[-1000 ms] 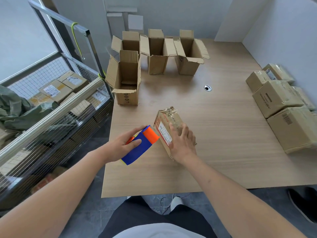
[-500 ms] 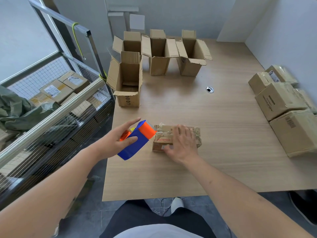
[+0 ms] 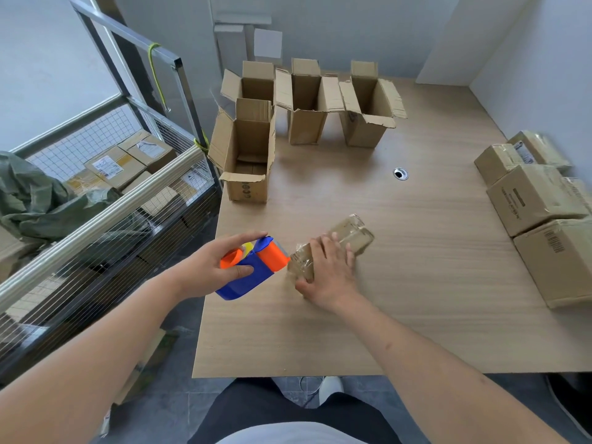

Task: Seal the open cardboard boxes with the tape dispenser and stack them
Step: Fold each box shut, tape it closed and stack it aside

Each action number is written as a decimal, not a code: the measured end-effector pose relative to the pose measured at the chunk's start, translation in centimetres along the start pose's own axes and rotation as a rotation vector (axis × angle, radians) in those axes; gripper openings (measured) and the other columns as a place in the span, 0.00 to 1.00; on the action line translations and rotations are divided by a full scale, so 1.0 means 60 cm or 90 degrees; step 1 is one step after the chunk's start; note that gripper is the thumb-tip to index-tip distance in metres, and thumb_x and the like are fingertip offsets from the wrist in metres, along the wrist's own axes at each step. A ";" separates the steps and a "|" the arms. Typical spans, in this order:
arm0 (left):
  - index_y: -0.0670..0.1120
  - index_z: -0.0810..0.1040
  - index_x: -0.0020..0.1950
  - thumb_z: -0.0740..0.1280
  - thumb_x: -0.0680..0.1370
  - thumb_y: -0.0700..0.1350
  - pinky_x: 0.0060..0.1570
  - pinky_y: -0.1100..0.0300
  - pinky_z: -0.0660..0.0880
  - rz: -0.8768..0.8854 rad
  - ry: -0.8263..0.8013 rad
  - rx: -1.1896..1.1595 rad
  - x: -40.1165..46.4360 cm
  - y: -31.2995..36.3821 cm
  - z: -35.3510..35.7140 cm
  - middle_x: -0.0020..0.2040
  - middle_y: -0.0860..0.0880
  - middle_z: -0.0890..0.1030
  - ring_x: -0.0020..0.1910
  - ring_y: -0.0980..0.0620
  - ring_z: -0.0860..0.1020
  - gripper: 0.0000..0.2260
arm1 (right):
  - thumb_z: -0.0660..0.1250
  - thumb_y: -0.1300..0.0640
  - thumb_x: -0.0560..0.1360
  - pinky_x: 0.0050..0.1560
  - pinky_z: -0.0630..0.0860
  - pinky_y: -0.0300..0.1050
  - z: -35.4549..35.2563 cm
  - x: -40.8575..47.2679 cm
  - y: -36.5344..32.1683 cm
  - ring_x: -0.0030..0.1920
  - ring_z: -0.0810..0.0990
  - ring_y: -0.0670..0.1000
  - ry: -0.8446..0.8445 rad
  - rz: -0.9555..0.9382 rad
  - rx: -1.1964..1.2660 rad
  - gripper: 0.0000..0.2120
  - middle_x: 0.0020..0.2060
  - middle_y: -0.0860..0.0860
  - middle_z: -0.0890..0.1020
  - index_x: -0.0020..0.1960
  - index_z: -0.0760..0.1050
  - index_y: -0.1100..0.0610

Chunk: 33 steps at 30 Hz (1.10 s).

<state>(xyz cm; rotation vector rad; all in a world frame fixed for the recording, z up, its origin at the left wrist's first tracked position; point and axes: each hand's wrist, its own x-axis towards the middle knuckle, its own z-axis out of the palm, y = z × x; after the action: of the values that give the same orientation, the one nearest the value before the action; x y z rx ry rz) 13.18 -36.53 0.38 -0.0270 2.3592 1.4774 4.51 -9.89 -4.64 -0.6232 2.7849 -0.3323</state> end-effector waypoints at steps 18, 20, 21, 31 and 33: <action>0.68 0.66 0.75 0.74 0.78 0.43 0.53 0.48 0.82 -0.011 -0.026 0.034 -0.016 0.033 0.046 0.62 0.56 0.76 0.59 0.48 0.78 0.33 | 0.76 0.49 0.73 0.81 0.46 0.50 -0.029 -0.022 0.082 0.82 0.48 0.52 -0.063 -0.272 -0.064 0.43 0.81 0.39 0.53 0.81 0.56 0.43; 0.65 0.66 0.76 0.75 0.76 0.42 0.55 0.45 0.81 0.003 -0.014 0.039 -0.021 0.034 0.050 0.62 0.55 0.77 0.60 0.49 0.78 0.34 | 0.73 0.43 0.75 0.80 0.49 0.53 -0.037 -0.037 0.076 0.82 0.52 0.51 0.017 -0.276 -0.006 0.32 0.80 0.40 0.60 0.76 0.67 0.43; 0.63 0.67 0.76 0.75 0.76 0.41 0.56 0.44 0.81 0.015 -0.009 0.043 -0.024 0.035 0.051 0.63 0.55 0.77 0.61 0.49 0.77 0.34 | 0.71 0.44 0.76 0.77 0.55 0.55 -0.042 -0.045 0.070 0.80 0.58 0.52 0.101 -0.287 0.040 0.24 0.77 0.42 0.67 0.71 0.74 0.45; 0.60 0.70 0.72 0.75 0.75 0.36 0.63 0.45 0.74 0.078 -0.006 0.119 -0.031 0.058 0.069 0.65 0.61 0.74 0.63 0.53 0.74 0.32 | 0.77 0.57 0.75 0.48 0.83 0.50 -0.089 -0.061 0.001 0.43 0.84 0.50 -0.079 -0.132 0.632 0.08 0.43 0.55 0.87 0.51 0.85 0.60; 0.62 0.70 0.71 0.74 0.75 0.36 0.62 0.45 0.74 0.074 -0.012 0.139 -0.034 0.065 0.070 0.65 0.62 0.73 0.64 0.53 0.73 0.31 | 0.77 0.57 0.75 0.47 0.81 0.46 -0.092 -0.061 0.007 0.42 0.82 0.48 -0.106 -0.120 0.638 0.07 0.43 0.56 0.86 0.51 0.86 0.59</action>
<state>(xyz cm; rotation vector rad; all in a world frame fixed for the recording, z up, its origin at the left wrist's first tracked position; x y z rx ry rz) 15.52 -31.44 2.73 0.1819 2.5302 1.2547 5.84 -6.98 1.16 -0.5842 2.0053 -1.4841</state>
